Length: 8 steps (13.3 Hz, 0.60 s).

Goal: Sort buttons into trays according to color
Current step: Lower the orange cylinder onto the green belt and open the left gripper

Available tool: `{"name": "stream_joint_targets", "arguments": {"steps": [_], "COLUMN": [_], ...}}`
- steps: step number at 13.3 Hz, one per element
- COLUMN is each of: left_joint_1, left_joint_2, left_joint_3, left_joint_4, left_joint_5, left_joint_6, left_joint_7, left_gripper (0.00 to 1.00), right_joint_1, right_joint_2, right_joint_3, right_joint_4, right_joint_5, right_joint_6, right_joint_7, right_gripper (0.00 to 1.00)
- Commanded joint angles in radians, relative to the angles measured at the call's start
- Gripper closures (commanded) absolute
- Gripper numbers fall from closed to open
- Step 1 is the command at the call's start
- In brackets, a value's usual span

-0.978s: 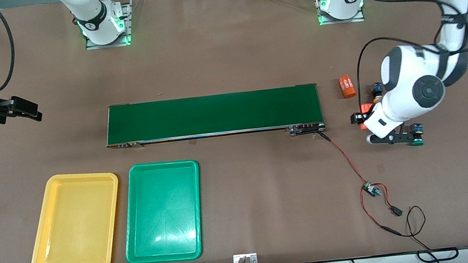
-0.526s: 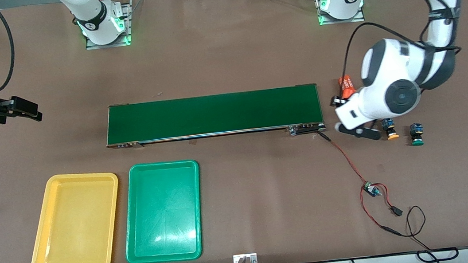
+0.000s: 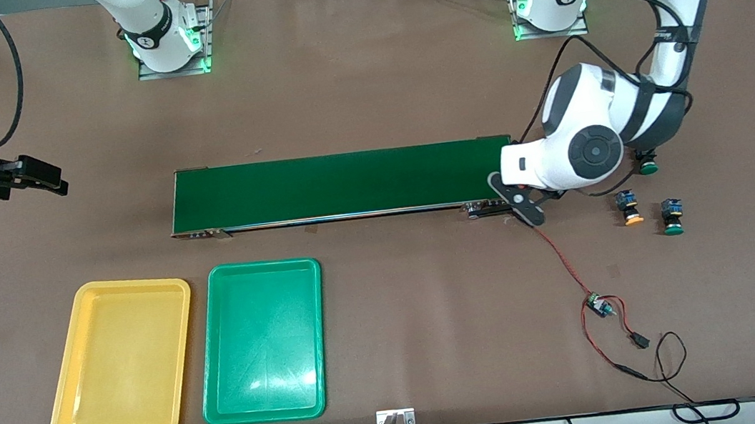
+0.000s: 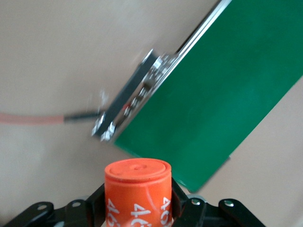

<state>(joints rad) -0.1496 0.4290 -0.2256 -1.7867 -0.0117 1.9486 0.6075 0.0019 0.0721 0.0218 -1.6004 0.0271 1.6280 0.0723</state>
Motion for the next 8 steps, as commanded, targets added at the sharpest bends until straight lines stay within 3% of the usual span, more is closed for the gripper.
{"name": "stream_joint_targets", "arguments": {"steps": [1,4,8], "left_joint_1": [0.007,0.004,-0.042], "left_joint_2": [-0.010,-0.036,-0.027], "left_joint_3": [-0.006,-0.057,-0.075], "left_joint_4": [-0.071,-0.152,-0.166], "left_joint_5": [0.001,0.033,0.133], "left_joint_6": [0.122,0.248,0.306], "left_joint_7": [0.216,0.377,0.441], "left_gripper": [0.91,0.90,0.90], "right_joint_1": [-0.003,-0.003,-0.003], "right_joint_2": [-0.008,-0.008,-0.008], "right_joint_3": [0.000,0.000,-0.002], "right_joint_4": [-0.010,-0.010,-0.010], "right_joint_5": [0.014,0.014,0.014], "right_joint_6": [0.000,0.000,0.000], "right_joint_7": [-0.006,-0.006,-0.006], "right_gripper": [0.00,0.00,0.00]}}
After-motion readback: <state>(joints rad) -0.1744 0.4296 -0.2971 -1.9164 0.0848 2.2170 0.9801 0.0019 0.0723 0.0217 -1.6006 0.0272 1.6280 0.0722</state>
